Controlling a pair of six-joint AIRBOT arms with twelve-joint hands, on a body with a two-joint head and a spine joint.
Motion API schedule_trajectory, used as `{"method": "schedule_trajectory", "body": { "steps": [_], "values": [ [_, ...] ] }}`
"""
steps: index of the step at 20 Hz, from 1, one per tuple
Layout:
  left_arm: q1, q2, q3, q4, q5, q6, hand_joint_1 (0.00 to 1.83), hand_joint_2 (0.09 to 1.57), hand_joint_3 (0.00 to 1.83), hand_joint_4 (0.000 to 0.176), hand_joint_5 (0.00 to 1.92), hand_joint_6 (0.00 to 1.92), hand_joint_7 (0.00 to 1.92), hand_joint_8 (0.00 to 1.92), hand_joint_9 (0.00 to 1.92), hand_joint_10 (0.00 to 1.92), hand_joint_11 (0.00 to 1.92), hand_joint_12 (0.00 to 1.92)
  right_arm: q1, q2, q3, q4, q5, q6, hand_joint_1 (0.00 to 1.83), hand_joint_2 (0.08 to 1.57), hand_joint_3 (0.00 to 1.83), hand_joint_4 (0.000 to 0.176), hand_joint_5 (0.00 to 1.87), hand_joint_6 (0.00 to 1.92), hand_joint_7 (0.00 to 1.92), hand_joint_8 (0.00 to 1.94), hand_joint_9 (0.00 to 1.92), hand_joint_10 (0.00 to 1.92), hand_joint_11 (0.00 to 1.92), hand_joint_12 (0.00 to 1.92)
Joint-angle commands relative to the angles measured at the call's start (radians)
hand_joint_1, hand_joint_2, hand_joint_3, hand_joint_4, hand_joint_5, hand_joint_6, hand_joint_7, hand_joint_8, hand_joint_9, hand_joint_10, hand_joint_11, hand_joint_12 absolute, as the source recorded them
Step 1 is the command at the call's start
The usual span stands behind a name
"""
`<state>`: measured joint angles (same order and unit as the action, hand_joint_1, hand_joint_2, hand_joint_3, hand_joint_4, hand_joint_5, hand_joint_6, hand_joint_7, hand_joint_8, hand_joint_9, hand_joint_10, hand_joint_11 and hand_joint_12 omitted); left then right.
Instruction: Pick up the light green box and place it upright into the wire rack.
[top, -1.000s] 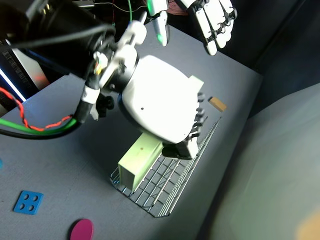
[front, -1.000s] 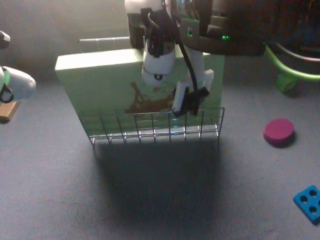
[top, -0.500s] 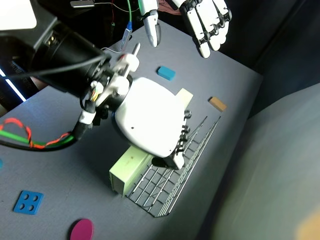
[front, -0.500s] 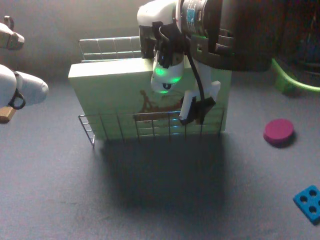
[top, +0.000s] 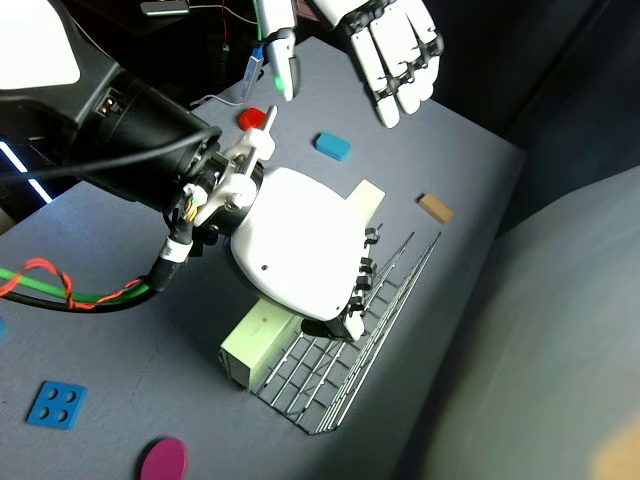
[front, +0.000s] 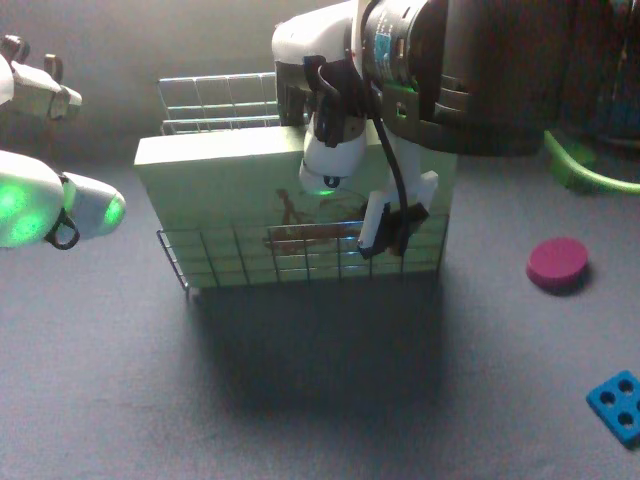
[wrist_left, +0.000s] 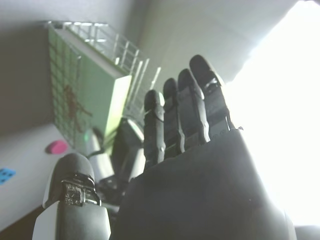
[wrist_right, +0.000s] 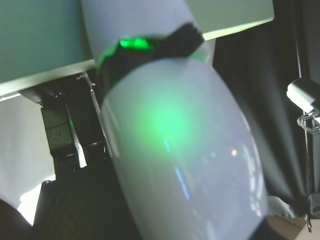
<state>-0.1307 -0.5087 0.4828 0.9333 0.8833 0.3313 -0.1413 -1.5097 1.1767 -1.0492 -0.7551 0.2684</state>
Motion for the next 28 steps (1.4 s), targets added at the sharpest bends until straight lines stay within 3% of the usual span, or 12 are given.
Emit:
{"method": "schedule_trajectory", "body": {
  "steps": [1, 3, 4, 5, 8, 9, 10, 11, 12, 13, 20, 28],
  "values": [
    [-0.005, -0.004, -0.007, 0.073, -0.056, -0.003, 0.09, 1.18, 0.0, 0.006, 0.26, 0.0, 0.21, 0.0, 0.16, 0.0, 0.0, 0.69, 0.018, 0.0, 0.006, -0.062, 0.041, 0.007, 1.35, 1.13, 0.0, 0.0, 0.87, 0.92, 1.04, 1.05, 0.81, 1.39, 0.69, 1.67],
    [-0.005, -0.009, -0.008, 0.073, -0.057, -0.003, 0.09, 1.18, 0.0, 0.006, 0.26, 0.0, 0.21, 0.0, 0.16, 0.0, 0.0, 0.68, 0.027, 0.001, 0.006, -0.062, 0.041, 0.007, 1.36, 1.16, 0.01, 0.0, 0.77, 1.02, 1.01, 1.1, 0.76, 1.47, 0.67, 1.68],
    [-0.005, -0.01, -0.009, 0.073, -0.057, -0.004, 0.09, 1.18, 0.0, 0.006, 0.26, 0.0, 0.21, 0.0, 0.16, 0.0, 0.0, 0.68, 0.033, 0.002, 0.006, -0.062, 0.041, 0.007, 1.26, 1.18, 0.0, 0.0, 0.71, 1.14, 0.98, 1.2, 0.74, 1.34, 0.63, 1.69],
    [-0.005, -0.012, -0.01, 0.073, -0.059, -0.005, 0.09, 1.19, 0.0, 0.006, 0.25, 0.0, 0.21, 0.0, 0.16, 0.0, 0.0, 0.68, 0.04, 0.003, 0.006, -0.062, 0.042, 0.007, 1.24, 1.18, 0.0, 0.0, 0.71, 1.18, 0.98, 1.19, 0.7, 1.22, 0.58, 1.69],
    [-0.005, -0.013, -0.014, 0.074, -0.064, -0.005, 0.09, 1.19, 0.0, 0.006, 0.25, 0.0, 0.21, 0.0, 0.16, 0.0, 0.0, 0.69, 0.044, 0.004, 0.006, -0.061, 0.045, 0.007, 1.19, 1.18, 0.0, 0.0, 0.81, 1.13, 0.9, 1.24, 0.63, 1.16, 0.53, 1.67],
    [-0.005, -0.014, -0.015, 0.074, -0.067, -0.007, 0.09, 1.19, 0.0, 0.005, 0.25, 0.0, 0.21, 0.0, 0.16, 0.0, 0.0, 0.69, 0.043, 0.004, 0.006, -0.061, 0.045, 0.006, 1.13, 1.09, 0.0, 0.0, 0.74, 0.65, 0.78, 0.78, 0.58, 1.08, 0.48, 1.63],
    [-0.004, -0.014, -0.017, 0.074, -0.071, -0.007, 0.09, 1.19, 0.0, 0.005, 0.25, 0.0, 0.21, 0.0, 0.16, 0.0, 0.0, 0.69, 0.042, 0.005, 0.005, -0.061, 0.045, 0.006, 1.13, 1.09, 0.0, 0.0, 0.74, 0.65, 0.78, 0.78, 0.58, 1.08, 0.48, 1.63],
    [-0.004, -0.014, -0.018, 0.074, -0.072, -0.007, 0.09, 1.19, 0.0, 0.005, 0.27, 0.0, 0.22, 0.0, 0.17, 0.0, 0.0, 0.69, 0.041, 0.005, 0.004, -0.061, 0.045, 0.005, 1.09, 1.05, 0.0, 0.0, 0.79, 0.19, 0.85, 0.36, 0.59, 0.9, 0.46, 1.54],
    [-0.004, -0.014, -0.019, 0.074, -0.072, -0.008, 0.09, 1.19, 0.0, 0.005, 0.27, 0.0, 0.22, 0.0, 0.17, 0.0, 0.0, 0.69, 0.04, 0.005, 0.003, -0.061, 0.045, 0.004, 1.09, 1.05, 0.0, 0.0, 0.79, 0.19, 0.85, 0.36, 0.59, 0.9, 0.46, 1.54],
    [-0.003, -0.014, -0.019, 0.074, -0.072, -0.009, 0.09, 1.19, 0.0, 0.005, 0.27, 0.0, 0.22, 0.0, 0.17, 0.0, 0.0, 0.69, 0.039, 0.005, 0.001, -0.061, 0.045, 0.002, 1.08, 1.03, 0.0, 0.0, 0.8, 0.05, 0.9, 0.19, 0.6, 0.82, 0.46, 1.49],
    [-0.004, -0.014, -0.023, 0.074, -0.068, -0.014, 0.09, 1.19, 0.0, 0.006, 0.26, 0.0, 0.22, 0.0, 0.17, 0.0, 0.0, 0.7, 0.049, 0.017, -0.015, -0.061, 0.037, -0.008, 1.08, 1.02, 0.0, 0.0, 0.8, 0.0, 0.92, 0.09, 0.6, 0.75, 0.42, 1.44],
    [0.002, -0.013, -0.028, 0.073, -0.064, -0.018, 0.09, 1.19, 0.0, 0.005, 0.26, 0.0, 0.22, 0.0, 0.17, 0.0, 0.0, 0.7, 0.124, 0.141, -0.16, -0.064, 0.029, -0.038, 1.0, 0.98, 0.0, 0.0, 0.73, 0.0, 0.86, 0.05, 0.54, 0.72, 0.37, 1.43]
  ]
}}
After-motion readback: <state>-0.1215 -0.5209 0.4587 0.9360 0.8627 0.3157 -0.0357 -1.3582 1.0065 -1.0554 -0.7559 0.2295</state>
